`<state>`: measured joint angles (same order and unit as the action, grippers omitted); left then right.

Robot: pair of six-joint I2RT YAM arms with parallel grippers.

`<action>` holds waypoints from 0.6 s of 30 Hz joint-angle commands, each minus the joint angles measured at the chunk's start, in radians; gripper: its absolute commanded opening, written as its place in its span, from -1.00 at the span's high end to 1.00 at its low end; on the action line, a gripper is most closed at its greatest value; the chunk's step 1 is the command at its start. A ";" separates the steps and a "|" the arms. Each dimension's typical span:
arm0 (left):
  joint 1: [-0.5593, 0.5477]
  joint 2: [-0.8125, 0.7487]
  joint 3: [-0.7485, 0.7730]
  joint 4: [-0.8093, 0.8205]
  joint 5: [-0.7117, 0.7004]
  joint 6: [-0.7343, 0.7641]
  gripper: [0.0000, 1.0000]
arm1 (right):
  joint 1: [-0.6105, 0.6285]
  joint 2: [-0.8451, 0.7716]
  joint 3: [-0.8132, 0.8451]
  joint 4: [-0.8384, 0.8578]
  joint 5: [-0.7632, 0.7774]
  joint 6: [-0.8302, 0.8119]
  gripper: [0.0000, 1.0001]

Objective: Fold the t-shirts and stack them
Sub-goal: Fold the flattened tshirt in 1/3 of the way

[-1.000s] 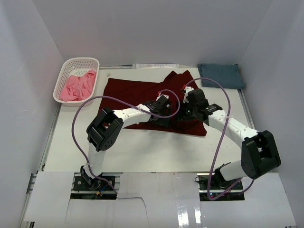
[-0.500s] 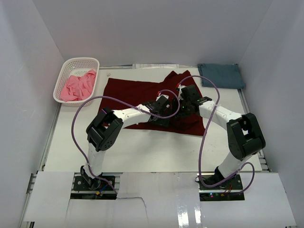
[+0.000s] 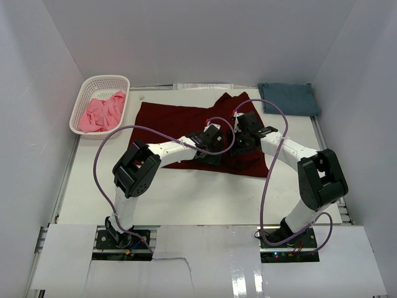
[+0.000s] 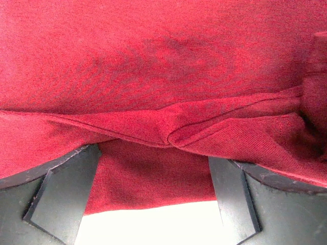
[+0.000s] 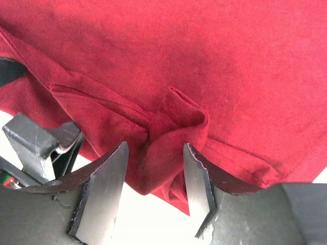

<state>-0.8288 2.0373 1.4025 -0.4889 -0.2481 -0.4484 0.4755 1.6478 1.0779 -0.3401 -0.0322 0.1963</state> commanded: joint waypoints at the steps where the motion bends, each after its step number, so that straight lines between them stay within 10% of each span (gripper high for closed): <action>1: -0.021 0.129 -0.085 -0.142 0.187 -0.056 -0.96 | 0.002 -0.048 0.007 -0.030 0.017 -0.021 -0.07; 18: -0.021 0.126 -0.086 -0.143 0.182 -0.055 -0.96 | 0.002 -0.034 -0.038 -0.030 -0.023 -0.034 0.25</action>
<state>-0.8288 2.0396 1.4067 -0.4938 -0.2481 -0.4484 0.4755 1.6005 1.0439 -0.3904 -0.0410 0.1734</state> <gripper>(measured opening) 0.979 0.392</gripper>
